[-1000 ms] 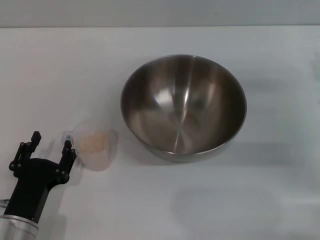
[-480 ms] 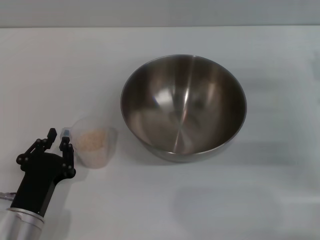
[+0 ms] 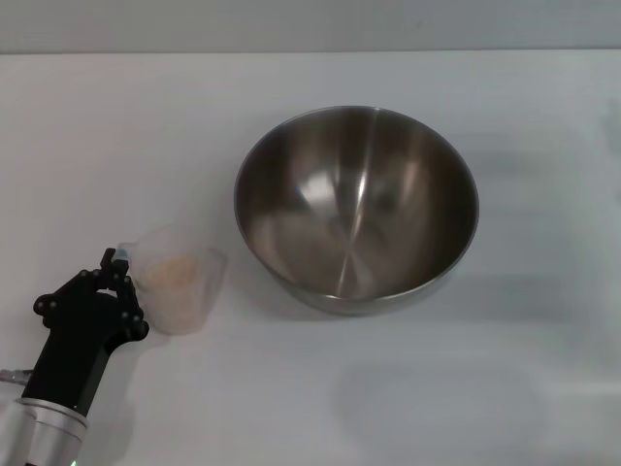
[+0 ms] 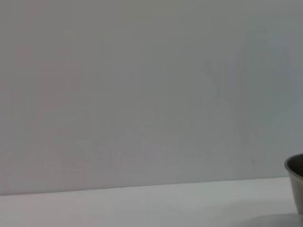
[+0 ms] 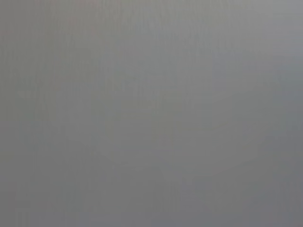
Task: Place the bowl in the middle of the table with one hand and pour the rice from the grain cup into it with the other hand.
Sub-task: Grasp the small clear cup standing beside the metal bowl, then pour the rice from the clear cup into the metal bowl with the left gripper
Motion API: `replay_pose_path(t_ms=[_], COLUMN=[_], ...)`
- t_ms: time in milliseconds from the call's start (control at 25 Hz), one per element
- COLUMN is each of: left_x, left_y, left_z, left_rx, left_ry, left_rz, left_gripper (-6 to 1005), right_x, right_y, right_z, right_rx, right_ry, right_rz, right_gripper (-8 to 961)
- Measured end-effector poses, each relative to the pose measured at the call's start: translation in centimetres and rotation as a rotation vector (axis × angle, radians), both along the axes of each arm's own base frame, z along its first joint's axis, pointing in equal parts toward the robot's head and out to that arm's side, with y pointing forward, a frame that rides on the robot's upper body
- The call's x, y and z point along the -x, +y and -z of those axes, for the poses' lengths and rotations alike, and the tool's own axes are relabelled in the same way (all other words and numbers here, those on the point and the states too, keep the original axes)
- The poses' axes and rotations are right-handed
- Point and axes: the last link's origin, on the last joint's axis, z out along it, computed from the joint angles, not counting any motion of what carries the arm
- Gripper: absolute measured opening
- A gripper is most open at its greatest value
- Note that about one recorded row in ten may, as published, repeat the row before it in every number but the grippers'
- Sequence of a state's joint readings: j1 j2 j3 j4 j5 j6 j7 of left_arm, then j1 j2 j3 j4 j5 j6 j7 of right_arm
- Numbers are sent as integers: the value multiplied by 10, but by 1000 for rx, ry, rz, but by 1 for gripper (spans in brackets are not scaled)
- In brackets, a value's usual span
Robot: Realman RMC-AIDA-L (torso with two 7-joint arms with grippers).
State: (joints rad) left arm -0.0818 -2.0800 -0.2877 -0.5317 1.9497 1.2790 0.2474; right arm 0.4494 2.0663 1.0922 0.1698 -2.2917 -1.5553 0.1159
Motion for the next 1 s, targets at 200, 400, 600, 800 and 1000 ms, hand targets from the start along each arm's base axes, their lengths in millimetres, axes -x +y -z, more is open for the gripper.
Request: replay_pose_path(t_ms=[200, 400, 600, 800, 1000], left_x=[-2, -10, -26, -50, -65], left_y=[4, 17, 38, 64, 73], left_z=[-4, -15, -26, -29, -27], left_rx=[-20, -79, -160, -267, -344], left_ry=[-44, -35, 85, 374, 628], left_rz=[6, 60, 172, 269, 319], left_gripper=[23, 23, 23, 23, 23], right_x=[-1, -1, -3, -2, 1], right_y=[0, -1, -1, 0, 3], right_z=[1, 0, -3, -3, -3], right_rx=[4, 1, -17, -18, -19], right_ry=[2, 3, 12, 14, 14], right_rz=[3, 6, 17, 14, 1], right_gripper=[680, 680, 680, 680, 680])
